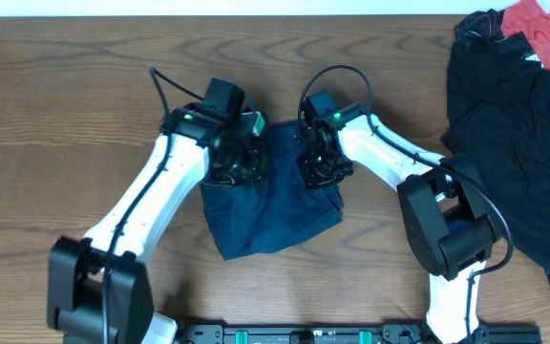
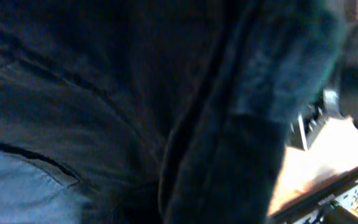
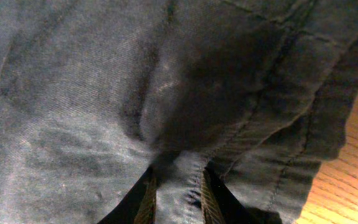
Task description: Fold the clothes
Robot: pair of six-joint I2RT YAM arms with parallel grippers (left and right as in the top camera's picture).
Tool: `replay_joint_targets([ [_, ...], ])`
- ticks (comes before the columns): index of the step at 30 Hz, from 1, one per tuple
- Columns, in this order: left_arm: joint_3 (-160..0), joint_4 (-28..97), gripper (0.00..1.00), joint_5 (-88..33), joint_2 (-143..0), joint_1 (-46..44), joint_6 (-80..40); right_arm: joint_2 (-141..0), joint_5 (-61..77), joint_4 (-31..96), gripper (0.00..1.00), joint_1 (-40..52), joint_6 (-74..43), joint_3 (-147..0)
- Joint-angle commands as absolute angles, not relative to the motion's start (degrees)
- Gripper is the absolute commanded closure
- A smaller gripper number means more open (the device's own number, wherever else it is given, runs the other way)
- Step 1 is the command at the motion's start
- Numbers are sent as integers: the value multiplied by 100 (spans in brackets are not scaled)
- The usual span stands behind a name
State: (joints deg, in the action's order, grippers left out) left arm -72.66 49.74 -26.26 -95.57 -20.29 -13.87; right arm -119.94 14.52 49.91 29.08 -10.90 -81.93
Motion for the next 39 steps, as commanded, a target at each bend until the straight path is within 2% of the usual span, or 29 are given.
replay_joint_targets([
  [1, -7286, 4877, 94, -2530, -9706, -2115, -1584, -12328, 1500, 4998, 76, 3044, -1175, -7975],
  [4, -7286, 4825, 94, -2541, -9745, -2217, -1581, -12328, 1500, 4993, 76, 3044, -1177, -7975],
  [5, -7286, 4807, 91, -2541, -9749, -2255, -1579, -12328, 1500, 4991, 76, 3044, -1177, -7975],
  [8, -7288, 4766, 63, -2633, -9751, -2331, -1579, -12328, 1500, 4993, 76, 3044, -1177, -7975],
  [9, -7295, 4762, 56, -2832, -9743, -2349, -1575, -12328, 1500, 4993, 76, 3044, -1177, -7975],
  [12, -7354, 4790, 26, -3529, -9644, -2340, -1400, -12328, 1498, 4995, 76, 3044, -1205, -7975],
  [13, -7402, 4877, 19, -3599, -9542, -2307, -1291, -12328, 1498, 4982, 76, 3041, -1221, -7977],
  [15, -7450, 5022, 12, -3402, -9330, -2193, -1208, -12317, 1461, 5011, 75, 3026, -1221, -8001],
  [22, -7450, 5116, 11, -2602, -8586, -1308, -1210, -11845, 1170, 5811, 73, 2635, -1221, -8591],
  [29, -7352, 5098, 13, -2185, -8604, -652, -1221, -10833, 1264, 6477, 71, 2377, -819, -9668],
  [33, -7260, 5002, 13, -1831, -8803, -589, -1297, -10357, 1588, 6499, 69, 2644, -493, -9782],
  [39, -7260, 4864, 13, -1540, -9397, -589, -1299, -10468, 1575, 6595, 58, 3374, -399, -9662],
])
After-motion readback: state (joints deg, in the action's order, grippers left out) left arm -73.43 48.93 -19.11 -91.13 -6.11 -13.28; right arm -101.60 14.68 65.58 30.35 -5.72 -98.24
